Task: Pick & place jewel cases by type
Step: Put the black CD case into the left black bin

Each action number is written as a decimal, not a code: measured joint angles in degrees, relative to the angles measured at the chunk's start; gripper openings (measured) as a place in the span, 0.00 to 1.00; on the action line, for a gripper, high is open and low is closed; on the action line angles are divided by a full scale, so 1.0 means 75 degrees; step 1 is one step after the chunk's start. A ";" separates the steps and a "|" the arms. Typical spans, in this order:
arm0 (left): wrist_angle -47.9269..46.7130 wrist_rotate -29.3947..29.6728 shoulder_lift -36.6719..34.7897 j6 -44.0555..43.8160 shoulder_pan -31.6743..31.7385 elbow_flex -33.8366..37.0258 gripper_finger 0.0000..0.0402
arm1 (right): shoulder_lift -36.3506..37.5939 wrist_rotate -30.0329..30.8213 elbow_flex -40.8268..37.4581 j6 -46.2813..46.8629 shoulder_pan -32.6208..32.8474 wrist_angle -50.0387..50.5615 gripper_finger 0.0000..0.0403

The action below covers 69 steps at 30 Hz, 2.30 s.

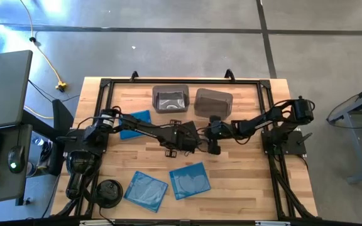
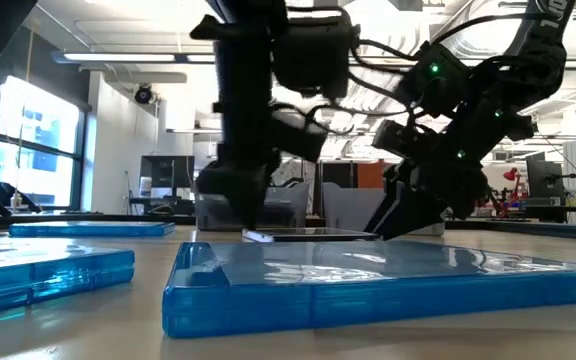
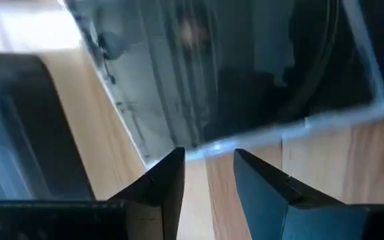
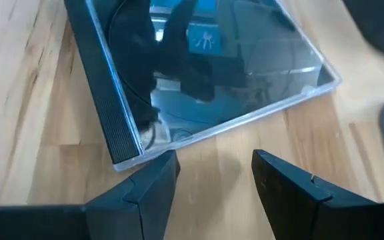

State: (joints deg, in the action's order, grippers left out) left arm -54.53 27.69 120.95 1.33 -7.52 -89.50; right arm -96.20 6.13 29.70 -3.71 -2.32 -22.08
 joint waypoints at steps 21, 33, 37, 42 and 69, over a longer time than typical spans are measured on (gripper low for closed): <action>0.1683 0.1457 -0.0006 0.0871 -0.0405 0.1173 0.32 | -0.0017 -0.2877 -0.0024 -0.1219 -0.1512 0.0029 0.49; 0.2115 0.1546 0.0019 0.2048 -0.0724 0.1173 0.32 | -0.0017 -0.3845 -0.0031 -0.1320 -0.1600 0.0067 0.49; 0.2160 0.1583 0.0044 0.1855 -0.0850 0.0972 0.32 | -0.0012 -0.4301 -0.0032 -0.1013 -0.1382 0.0201 0.49; 0.1951 0.1183 0.0055 0.1855 -0.0879 0.0660 0.32 | 0.0020 -0.3994 -0.0032 -0.1233 -0.1045 0.0393 0.49; 0.1988 0.1357 0.0046 0.1994 -0.1736 0.0592 0.32 | -0.0006 -0.3586 -0.0030 -0.1001 -0.0660 -0.0027 0.49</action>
State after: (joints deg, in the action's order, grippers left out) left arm -39.62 37.87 121.29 16.28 -20.53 -85.06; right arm -96.25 -20.77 29.47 -11.22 -7.27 -22.29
